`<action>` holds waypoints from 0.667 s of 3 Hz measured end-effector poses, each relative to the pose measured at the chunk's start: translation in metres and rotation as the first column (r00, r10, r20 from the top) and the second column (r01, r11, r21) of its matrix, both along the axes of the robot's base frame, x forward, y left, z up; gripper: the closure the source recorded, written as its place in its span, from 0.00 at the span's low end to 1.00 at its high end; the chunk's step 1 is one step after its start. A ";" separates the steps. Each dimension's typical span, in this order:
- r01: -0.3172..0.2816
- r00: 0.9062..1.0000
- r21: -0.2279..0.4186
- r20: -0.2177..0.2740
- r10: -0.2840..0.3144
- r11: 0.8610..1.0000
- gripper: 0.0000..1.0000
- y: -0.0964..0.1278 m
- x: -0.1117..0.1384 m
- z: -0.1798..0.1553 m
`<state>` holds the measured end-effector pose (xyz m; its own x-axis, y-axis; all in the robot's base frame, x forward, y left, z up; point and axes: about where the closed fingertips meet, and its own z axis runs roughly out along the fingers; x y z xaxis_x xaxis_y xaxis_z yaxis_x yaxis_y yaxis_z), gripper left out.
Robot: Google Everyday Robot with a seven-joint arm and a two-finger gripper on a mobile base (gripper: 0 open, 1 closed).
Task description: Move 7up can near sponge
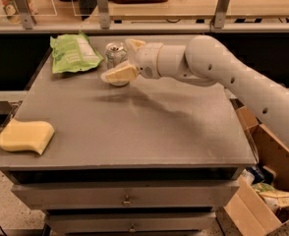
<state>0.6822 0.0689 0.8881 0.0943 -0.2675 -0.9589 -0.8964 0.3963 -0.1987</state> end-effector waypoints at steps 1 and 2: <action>-0.002 1.000 -0.055 0.020 0.003 0.998 0.41 0.014 -0.002 0.008; -0.002 1.000 -0.089 0.017 0.003 0.996 0.65 0.022 -0.002 0.014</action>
Offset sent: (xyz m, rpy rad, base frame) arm -0.0014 0.0245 0.0226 -0.1287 -0.0122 -0.0064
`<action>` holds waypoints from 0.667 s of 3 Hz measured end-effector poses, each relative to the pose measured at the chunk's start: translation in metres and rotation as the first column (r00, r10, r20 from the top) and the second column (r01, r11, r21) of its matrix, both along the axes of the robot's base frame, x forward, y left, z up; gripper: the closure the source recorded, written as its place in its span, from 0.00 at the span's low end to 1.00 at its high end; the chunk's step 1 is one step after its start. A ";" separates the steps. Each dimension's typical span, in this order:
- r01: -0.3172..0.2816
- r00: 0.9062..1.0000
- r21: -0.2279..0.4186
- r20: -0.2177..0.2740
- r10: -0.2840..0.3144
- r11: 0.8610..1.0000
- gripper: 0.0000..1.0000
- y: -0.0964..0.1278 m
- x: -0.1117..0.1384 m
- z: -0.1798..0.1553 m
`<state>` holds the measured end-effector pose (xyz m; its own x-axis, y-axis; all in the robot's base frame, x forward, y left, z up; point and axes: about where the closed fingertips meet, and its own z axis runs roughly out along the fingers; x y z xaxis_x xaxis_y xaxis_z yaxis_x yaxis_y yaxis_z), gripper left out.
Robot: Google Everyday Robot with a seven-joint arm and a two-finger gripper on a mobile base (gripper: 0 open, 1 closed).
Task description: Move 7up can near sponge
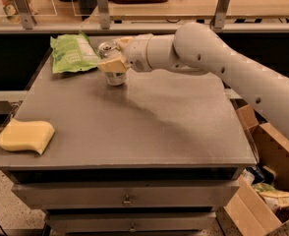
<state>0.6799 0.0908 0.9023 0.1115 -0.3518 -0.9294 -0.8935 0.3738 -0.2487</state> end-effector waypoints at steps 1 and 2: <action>-0.021 1.000 0.010 -0.011 0.021 1.000 0.87 0.003 -0.002 0.005; -0.071 0.997 0.061 -0.021 0.073 0.996 1.00 0.005 -0.009 0.015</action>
Offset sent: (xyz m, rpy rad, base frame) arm -0.0193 0.0021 0.0298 0.1285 0.0341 0.1341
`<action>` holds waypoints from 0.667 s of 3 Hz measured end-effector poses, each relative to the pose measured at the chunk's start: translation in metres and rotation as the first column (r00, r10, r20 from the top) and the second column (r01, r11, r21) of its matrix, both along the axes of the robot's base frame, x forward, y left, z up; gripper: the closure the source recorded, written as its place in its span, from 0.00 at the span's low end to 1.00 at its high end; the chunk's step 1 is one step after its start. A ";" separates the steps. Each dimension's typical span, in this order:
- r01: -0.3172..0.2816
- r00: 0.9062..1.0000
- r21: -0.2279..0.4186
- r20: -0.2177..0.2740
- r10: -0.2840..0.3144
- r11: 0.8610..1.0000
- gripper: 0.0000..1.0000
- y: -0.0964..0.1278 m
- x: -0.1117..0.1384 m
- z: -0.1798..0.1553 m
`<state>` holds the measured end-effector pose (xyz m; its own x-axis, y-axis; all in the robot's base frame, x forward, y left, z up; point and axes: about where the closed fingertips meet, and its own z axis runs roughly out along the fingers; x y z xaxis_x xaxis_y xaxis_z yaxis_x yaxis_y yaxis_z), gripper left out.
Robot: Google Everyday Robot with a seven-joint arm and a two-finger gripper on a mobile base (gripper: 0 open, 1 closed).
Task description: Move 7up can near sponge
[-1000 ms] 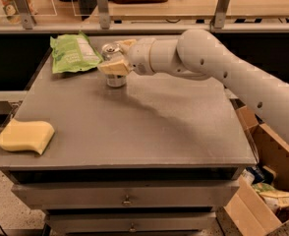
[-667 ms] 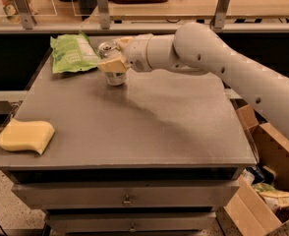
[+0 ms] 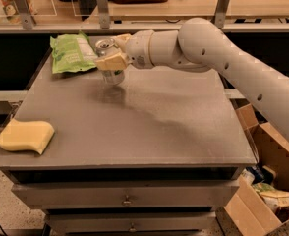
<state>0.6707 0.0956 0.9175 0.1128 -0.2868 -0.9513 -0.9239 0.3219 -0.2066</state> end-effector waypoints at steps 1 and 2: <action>-0.111 0.994 0.044 0.007 0.111 0.993 1.00 0.019 -0.019 0.013; -0.277 0.961 0.086 0.038 0.275 0.957 1.00 0.051 -0.049 0.026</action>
Offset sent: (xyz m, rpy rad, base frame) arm -0.0934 0.0826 0.0411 0.1483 -0.0641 0.5220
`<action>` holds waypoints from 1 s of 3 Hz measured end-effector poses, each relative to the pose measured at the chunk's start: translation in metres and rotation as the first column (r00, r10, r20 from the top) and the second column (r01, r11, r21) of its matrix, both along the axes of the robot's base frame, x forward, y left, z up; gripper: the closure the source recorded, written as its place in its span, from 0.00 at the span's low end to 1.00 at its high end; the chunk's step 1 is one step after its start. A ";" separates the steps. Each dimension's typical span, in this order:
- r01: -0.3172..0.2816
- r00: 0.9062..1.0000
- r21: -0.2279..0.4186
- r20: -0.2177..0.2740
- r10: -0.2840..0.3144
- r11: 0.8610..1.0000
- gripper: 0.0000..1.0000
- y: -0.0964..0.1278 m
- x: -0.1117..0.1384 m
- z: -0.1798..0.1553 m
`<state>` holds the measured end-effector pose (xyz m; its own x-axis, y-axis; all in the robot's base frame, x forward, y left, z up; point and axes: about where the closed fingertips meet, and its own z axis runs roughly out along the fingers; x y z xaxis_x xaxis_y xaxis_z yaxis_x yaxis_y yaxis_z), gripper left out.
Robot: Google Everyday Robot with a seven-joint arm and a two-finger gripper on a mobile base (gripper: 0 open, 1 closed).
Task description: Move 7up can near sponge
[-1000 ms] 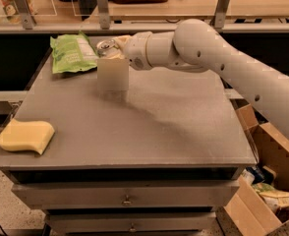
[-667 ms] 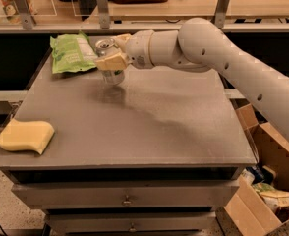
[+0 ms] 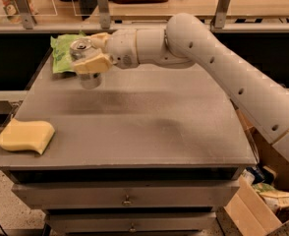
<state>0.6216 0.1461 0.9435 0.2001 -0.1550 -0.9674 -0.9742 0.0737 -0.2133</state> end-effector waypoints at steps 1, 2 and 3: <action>-0.040 0.999 -0.005 0.003 0.040 0.999 1.00 0.004 -0.010 -0.001; -0.041 0.999 -0.005 0.003 0.041 0.999 1.00 0.004 -0.010 -0.001; -0.069 0.997 -0.010 -0.022 0.069 0.998 1.00 0.017 -0.029 -0.004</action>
Offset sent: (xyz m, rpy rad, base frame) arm -0.0096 0.0037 -0.0006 -0.0046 -0.0030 0.0404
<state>0.5923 0.1633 0.9393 0.1900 -0.1522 -0.9699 -0.9812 0.0042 -0.1928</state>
